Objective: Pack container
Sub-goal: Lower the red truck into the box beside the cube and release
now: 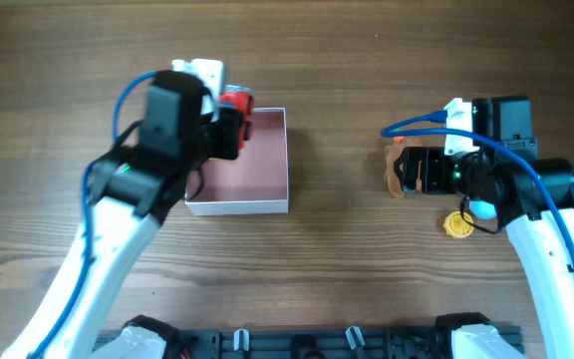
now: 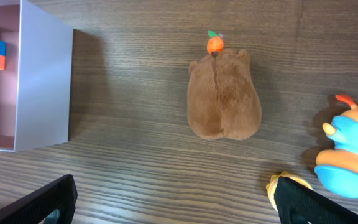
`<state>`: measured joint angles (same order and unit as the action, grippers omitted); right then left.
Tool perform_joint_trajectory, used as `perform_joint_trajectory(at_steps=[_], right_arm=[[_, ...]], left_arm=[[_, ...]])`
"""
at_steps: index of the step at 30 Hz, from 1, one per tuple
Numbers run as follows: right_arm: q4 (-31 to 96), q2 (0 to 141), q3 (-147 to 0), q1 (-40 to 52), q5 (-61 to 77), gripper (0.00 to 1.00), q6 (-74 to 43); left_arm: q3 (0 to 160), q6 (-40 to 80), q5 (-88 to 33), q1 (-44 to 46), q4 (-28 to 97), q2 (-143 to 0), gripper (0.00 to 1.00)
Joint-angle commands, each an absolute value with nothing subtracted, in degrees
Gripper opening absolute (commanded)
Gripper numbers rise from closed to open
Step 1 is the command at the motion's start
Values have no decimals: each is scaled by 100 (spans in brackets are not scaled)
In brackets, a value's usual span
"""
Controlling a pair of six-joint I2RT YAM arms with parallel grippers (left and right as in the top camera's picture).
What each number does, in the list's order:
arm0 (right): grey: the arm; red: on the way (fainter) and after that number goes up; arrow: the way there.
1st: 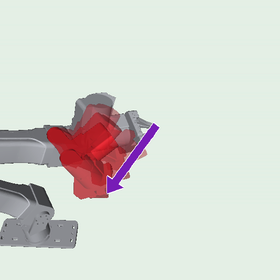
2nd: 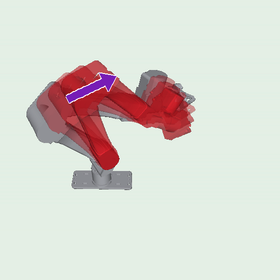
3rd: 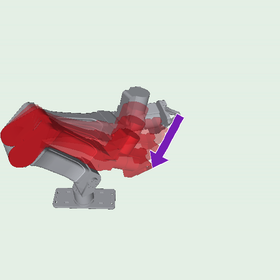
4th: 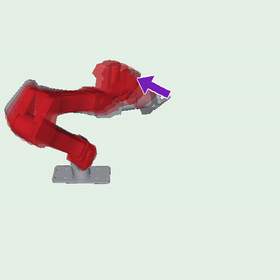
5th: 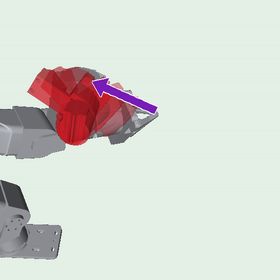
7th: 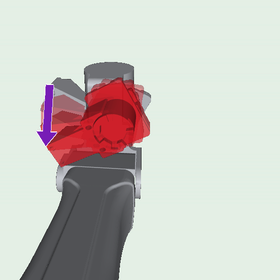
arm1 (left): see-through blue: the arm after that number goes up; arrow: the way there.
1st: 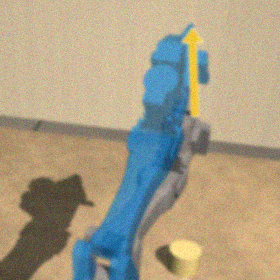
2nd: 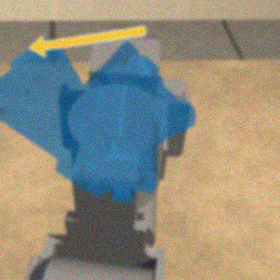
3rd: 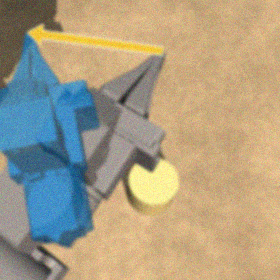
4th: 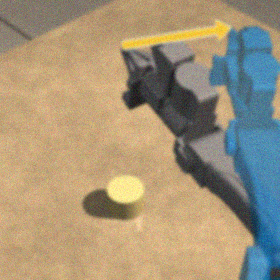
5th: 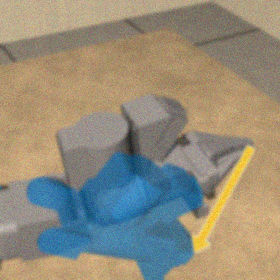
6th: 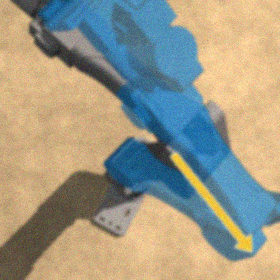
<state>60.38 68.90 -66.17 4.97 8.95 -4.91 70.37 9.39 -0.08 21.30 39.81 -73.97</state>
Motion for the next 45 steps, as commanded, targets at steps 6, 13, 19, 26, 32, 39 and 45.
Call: perform_joint_trajectory(at_steps=[6, 13, 19, 26, 32, 39, 45], right_arm=[[6049, 6890, -6740, 484, 860, 100, -449], [6073, 6890, -6740, 484, 858, 100, -445], [6104, 6890, -6740, 484, 858, 100, -443], [6132, 6890, -6740, 484, 838, 100, -399], [6154, 6890, -6740, 484, 838, 100, -403], [6180, 6890, -6740, 484, 838, 100, -401], [6173, 6890, -6740, 484, 838, 100, -342]], left_arm=[[7074, 1247, 274, 2261, 3590, -9859, 4], [7074, 1247, 1275, 2259, 3334, -10245, 4], [7074, 1251, 1253, 2224, 3186, -10256, 10], [7074, 1253, 987, 2224, 3330, -10256, 28], [7074, 1249, 991, 2224, 3437, -10256, 83], [7074, 1249, 993, 2231, 3437, -10241, 89], [7074, 1245, 991, 2512, 3476, -9736, 81]])
